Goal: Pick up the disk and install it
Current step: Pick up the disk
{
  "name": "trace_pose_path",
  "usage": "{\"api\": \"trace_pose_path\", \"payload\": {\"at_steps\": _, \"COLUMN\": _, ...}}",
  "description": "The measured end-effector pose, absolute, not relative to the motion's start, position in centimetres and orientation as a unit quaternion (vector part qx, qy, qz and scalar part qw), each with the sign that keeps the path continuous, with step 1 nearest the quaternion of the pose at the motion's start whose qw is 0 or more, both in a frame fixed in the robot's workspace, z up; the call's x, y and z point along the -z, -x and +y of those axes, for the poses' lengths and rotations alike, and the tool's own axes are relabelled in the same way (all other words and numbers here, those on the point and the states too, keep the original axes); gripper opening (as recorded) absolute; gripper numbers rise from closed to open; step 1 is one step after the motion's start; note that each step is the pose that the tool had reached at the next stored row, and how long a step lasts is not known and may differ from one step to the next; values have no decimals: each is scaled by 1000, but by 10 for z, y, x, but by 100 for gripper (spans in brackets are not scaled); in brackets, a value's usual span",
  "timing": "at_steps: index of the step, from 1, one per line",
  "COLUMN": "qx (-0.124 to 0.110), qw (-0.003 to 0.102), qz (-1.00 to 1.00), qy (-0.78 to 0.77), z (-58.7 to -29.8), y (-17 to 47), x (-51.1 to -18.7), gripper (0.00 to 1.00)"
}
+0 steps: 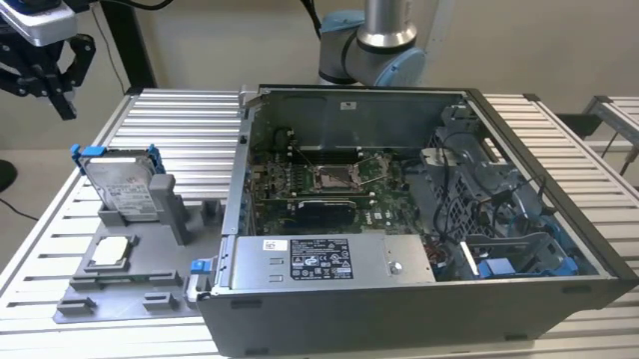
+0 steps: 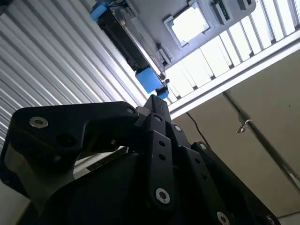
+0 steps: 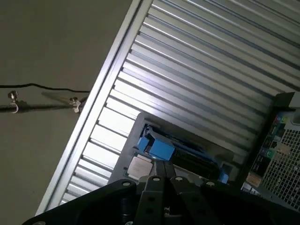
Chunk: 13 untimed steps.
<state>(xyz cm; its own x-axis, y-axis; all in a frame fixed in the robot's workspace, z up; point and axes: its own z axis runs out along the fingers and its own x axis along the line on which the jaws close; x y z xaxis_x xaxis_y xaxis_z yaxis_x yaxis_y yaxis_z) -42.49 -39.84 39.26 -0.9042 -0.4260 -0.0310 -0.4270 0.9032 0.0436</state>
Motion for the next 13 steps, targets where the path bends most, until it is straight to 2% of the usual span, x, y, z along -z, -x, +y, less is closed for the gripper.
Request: {"api": "trace_pose_path", "payload": {"at_steps": 13, "qx": -25, "qw": 8, "qz": 949, "qy": 315, "z": -398, "y": 424, "x": -393, "gripper": 0}}
